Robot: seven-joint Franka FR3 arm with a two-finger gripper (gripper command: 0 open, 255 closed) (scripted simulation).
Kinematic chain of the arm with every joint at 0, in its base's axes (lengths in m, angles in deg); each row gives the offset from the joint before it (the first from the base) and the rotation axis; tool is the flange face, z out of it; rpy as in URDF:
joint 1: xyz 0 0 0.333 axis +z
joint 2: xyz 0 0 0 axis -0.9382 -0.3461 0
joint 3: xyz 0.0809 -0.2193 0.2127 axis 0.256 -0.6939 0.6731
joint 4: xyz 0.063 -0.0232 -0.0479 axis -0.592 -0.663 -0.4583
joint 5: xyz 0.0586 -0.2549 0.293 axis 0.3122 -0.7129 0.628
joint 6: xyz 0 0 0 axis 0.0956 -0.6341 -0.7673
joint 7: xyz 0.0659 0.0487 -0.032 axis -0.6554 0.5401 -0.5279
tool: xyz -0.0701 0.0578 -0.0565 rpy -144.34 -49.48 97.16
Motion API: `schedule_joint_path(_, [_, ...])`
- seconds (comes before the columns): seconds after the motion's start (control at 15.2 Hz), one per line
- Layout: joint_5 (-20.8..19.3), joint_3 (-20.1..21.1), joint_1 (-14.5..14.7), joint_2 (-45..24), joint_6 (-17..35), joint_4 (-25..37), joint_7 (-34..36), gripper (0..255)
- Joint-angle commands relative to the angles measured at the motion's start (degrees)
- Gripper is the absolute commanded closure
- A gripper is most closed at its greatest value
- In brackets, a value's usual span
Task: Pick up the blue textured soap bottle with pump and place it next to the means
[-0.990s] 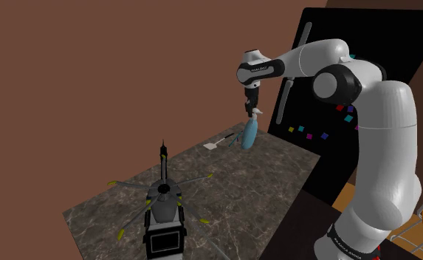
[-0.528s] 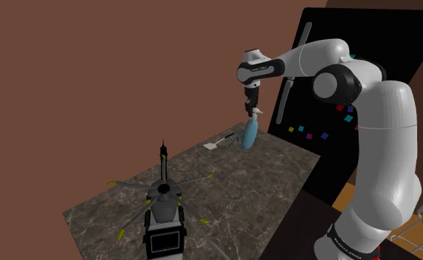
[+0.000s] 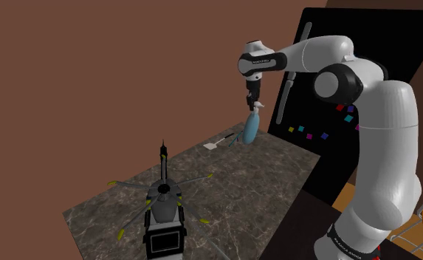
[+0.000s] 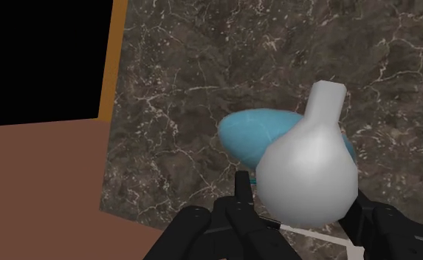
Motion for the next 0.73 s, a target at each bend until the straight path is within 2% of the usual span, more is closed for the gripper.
schedule_joint_path(0.0, [0.0, 0.0, 0.0, 0.1, -1.6, 1.5, -0.3, 255])
schedule_joint_path(0.46, [0.2, -0.1, -0.2, -0.4, -7.1, 7.6, -1.3, 255])
schedule_joint_path(0.66, [-1.0, 0.3, 2.2, 5.5, -7.6, 1.9, 1.1, 255])
